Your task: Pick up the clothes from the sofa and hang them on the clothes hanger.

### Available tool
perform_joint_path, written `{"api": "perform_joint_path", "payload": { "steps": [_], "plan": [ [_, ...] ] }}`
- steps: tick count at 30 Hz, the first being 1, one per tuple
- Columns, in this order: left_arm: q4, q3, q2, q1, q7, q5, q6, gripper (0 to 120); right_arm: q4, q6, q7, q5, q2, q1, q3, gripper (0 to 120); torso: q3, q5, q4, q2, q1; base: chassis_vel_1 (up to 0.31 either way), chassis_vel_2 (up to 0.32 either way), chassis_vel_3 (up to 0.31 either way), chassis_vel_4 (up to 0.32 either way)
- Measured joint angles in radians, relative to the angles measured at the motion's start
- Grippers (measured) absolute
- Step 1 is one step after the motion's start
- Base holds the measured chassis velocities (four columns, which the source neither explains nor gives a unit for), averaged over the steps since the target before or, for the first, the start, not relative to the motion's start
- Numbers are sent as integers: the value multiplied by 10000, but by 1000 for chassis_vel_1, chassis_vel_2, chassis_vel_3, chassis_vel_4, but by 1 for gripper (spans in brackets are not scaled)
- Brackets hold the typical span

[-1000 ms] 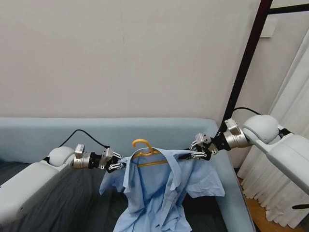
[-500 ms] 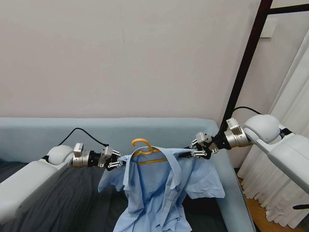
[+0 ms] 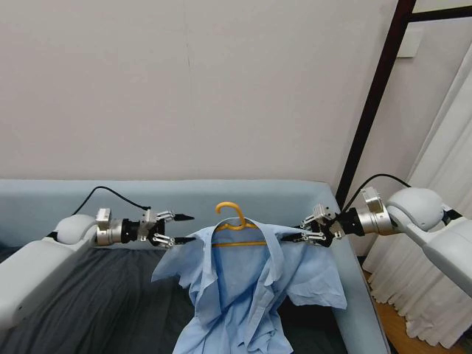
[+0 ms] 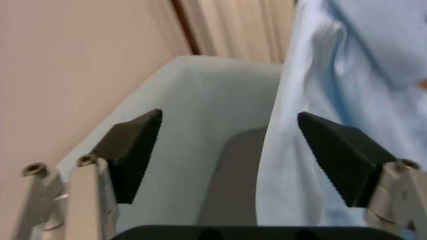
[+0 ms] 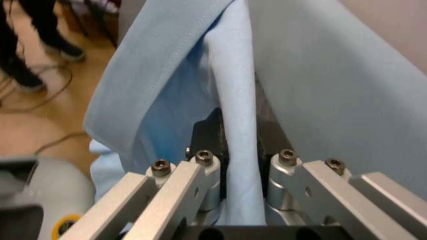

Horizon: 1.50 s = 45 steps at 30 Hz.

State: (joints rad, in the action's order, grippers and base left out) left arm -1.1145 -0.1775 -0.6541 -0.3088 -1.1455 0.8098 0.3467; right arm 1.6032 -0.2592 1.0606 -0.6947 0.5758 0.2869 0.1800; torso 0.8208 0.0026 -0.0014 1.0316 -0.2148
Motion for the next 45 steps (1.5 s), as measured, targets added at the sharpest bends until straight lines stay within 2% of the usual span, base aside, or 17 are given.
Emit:
{"api": "perform_joint_path", "payload": {
  "steps": [1,2,4,6,8,13,14,18,19,20,23,24,30,35,39,41,45],
  "plan": [
    [391,186,5,-11,113,-6,78,90,215,-137,-619,-595,-159,323,-134,7,0,-1,0,0,0,0,0,0,0],
    [391,186,5,-11,113,-6,78,90,215,-137,-619,-595,-159,323,-134,7,0,-1,0,0,0,0,0,0,0],
    [955,600,6,-257,328,-153,267,98,858,-401,-2177,-1973,-544,1001,-377,7,0,4,-1,0,0,0,0,0,0],
    [1113,953,4,-710,499,-354,442,100,1419,-599,-3356,-2965,-890,1435,-579,7,0,-2,-1,0,0,0,0,0,0],
    [1087,1195,-11,-1011,557,-454,501,100,1738,-673,-3901,-3406,-1078,1635,-688,7,-1,-3,0,0,1,0,0,0,0],
    [295,2118,-180,-2511,1147,-597,801,100,3747,-918,-7048,-5341,-2426,2399,-1180,7,-2,-1,-1,1,2,0,0,0,0],
    [295,2118,-180,-2511,1147,-597,801,100,3747,-918,-7048,-5341,-2426,2399,-1180,7,-2,-1,-1,1,2,0,0,0,0],
    [-107,2518,-625,-3121,1236,-796,1055,100,5503,-1200,-11220,-7396,-3414,2245,-1347,7,-2,-3,-3,1,2,0,0,0,0],
    [-168,2548,-693,-3195,1251,-813,1082,100,5796,-1197,-11980,-7695,-3526,2149,-1362,7,-2,-3,-4,1,2,0,0,0,0],
    [-168,2548,-693,-3195,1251,-813,1082,100,5796,-1197,-11980,-7695,-3526,2149,-1362,7,-2,-3,-4,1,2,0,0,0,0],
    [-289,2591,-935,-3381,1258,-924,1228,100,6773,-914,-14706,-8512,-3833,1848,-1512,7,-1,-1,0,1,2,0,0,0,0],
    [-290,2592,-978,-3393,1256,-945,1257,100,6938,-850,-15171,-8716,-3890,1835,-1656,7,-2,0,0,0,1,0,0,0,0],
    [-286,2562,-1094,-3375,1224,-1020,1340,100,7506,-650,-16440,-10171,-4435,2260,-3144,7,-1,1,0,0,1,0,0,0,0],
    [-421,2477,-1168,-3249,1216,-1147,1345,100,7707,-1068,-17936,-12434,-5354,2396,-5336,7,-1,0,-1,0,1,0,0,0,0],
    [-547,2467,-1171,-3246,1216,-1197,1343,100,7402,-1220,-18101,-12660,-5751,2398,-5867,7,-1,0,-2,1,1,0,0,0,0],
    [-747,2460,-1162,-3259,1224,-1256,1328,100,6630,-1485,-18175,-12803,-6255,2439,-6405,7,0,1,-2,0,1,0,0,0,0],
    [-847,2385,-1114,-3222,1238,-1270,1300,100,5829,-1638,-18186,-12773,-6625,2512,-6662,7,1,3,1,-1,0,0,0,0,0]
  ]
}}
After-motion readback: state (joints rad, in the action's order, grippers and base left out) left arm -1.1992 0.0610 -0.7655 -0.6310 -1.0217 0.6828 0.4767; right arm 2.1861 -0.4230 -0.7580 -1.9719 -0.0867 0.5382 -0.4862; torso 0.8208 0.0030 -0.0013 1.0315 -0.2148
